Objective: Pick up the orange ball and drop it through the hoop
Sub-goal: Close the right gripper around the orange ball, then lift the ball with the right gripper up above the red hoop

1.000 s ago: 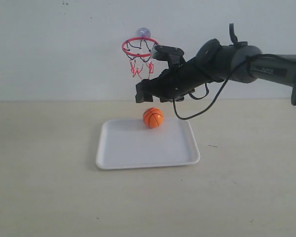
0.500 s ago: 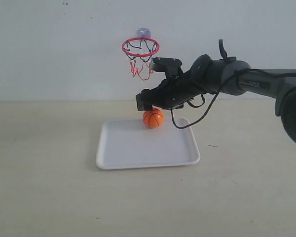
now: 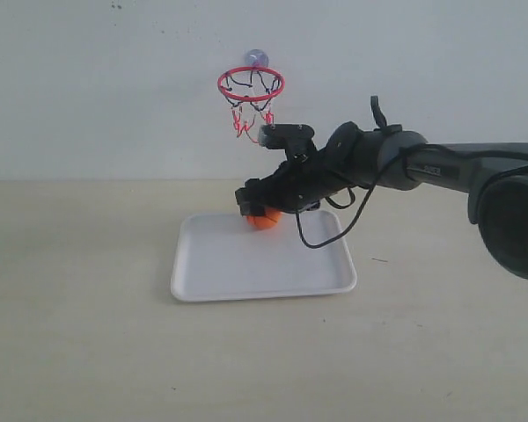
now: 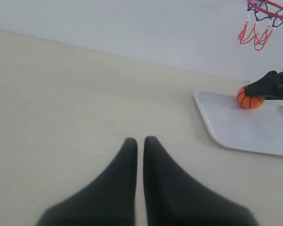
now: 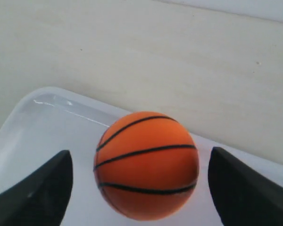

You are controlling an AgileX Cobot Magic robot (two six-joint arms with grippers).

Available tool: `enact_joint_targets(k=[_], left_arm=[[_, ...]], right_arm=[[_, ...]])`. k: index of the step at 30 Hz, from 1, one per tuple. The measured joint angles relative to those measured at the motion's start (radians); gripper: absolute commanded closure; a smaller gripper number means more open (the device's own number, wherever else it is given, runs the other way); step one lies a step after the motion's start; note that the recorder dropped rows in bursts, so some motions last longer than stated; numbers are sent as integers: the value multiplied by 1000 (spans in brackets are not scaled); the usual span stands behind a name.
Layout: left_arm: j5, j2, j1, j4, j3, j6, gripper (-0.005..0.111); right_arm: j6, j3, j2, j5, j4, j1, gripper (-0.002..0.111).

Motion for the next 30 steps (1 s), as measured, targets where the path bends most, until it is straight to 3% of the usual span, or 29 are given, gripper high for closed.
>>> enact_joint_targets(k=[6,12,15,30], left_arm=[[0,0,0,0,0,0,103],[0,0,0,0,0,0,103],[0,0,0,0,0,0,103],[0,0,0,0,0,0,103]], right_arm=[[0,0,14,-5,-15,0,38],[0,0,14,-5,-26,0,78],[0,0,14,3,-32,0,108],[43,0,-181,233,-53,0,108]])
